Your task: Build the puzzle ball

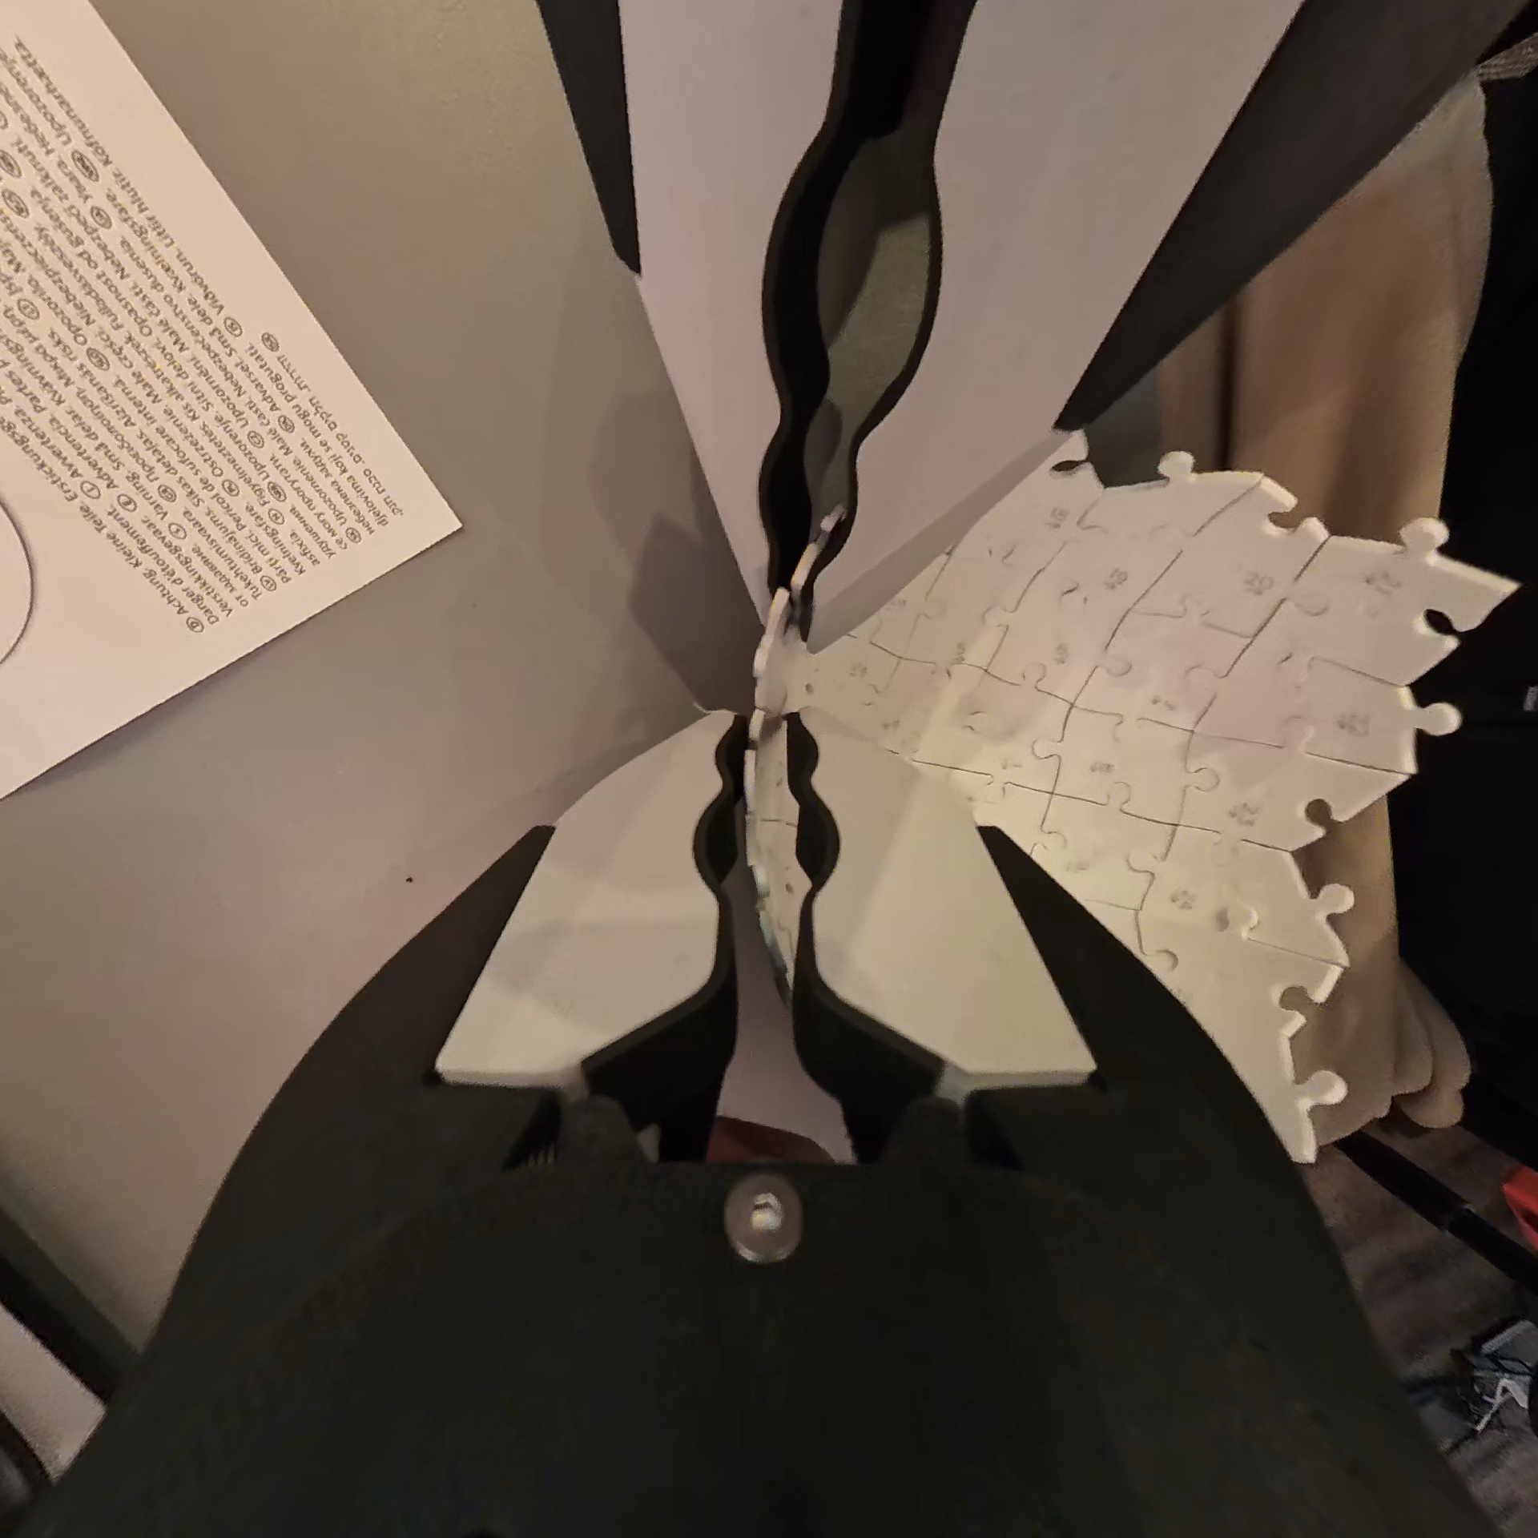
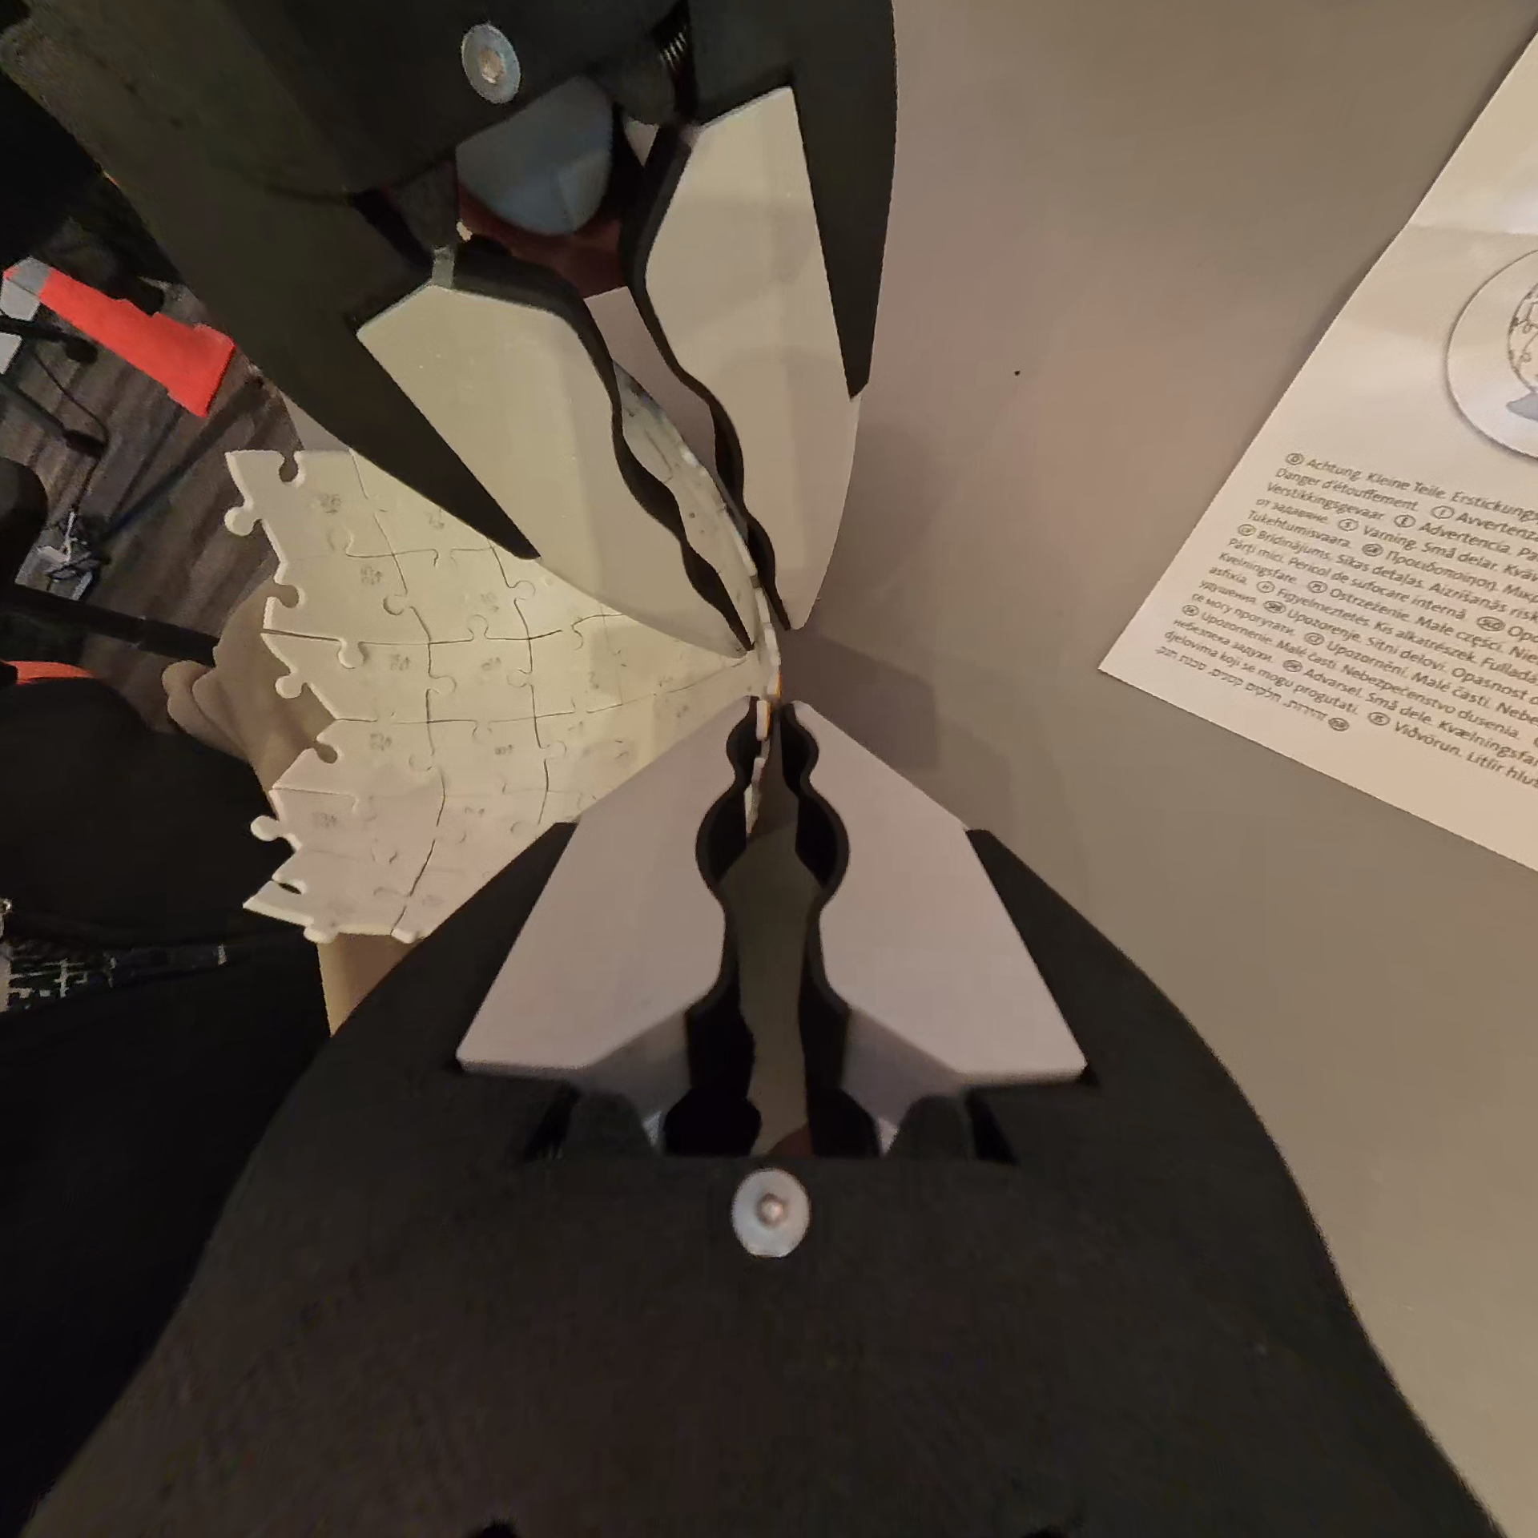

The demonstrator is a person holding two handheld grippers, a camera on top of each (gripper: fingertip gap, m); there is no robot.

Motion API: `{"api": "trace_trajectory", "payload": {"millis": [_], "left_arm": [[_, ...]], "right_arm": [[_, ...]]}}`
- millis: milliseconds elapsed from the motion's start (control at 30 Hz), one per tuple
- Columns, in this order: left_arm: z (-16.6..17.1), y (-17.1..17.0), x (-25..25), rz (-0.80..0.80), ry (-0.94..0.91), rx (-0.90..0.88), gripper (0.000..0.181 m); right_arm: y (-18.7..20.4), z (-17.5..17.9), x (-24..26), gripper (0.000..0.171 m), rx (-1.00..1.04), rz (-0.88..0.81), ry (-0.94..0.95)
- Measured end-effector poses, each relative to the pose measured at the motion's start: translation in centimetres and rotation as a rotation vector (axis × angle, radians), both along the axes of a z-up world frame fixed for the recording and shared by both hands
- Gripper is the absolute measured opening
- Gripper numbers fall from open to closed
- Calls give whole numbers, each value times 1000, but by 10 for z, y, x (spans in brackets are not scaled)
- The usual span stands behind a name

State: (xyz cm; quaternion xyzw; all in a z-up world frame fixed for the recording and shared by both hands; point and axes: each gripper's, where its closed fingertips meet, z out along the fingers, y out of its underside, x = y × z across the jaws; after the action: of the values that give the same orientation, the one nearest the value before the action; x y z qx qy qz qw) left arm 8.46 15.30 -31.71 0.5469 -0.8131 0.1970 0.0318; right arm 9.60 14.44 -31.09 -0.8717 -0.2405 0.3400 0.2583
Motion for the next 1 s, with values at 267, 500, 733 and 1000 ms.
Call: {"api": "trace_trajectory", "payload": {"millis": [267,500,733,1000], "left_arm": [[1,0,3,4,-2,13,8],[0,3,3,13,-1,31,7],[-1,3,2,24,10,23,7],[-1,5,2,55,10,0,8]], "right_arm": [[0,0,3,3,17,13,-69],[-1,3,6,0,9,4,-38],[0,1,4,1,0,-14,-35],[3,-1,3,1,-23,-70,22]]}}
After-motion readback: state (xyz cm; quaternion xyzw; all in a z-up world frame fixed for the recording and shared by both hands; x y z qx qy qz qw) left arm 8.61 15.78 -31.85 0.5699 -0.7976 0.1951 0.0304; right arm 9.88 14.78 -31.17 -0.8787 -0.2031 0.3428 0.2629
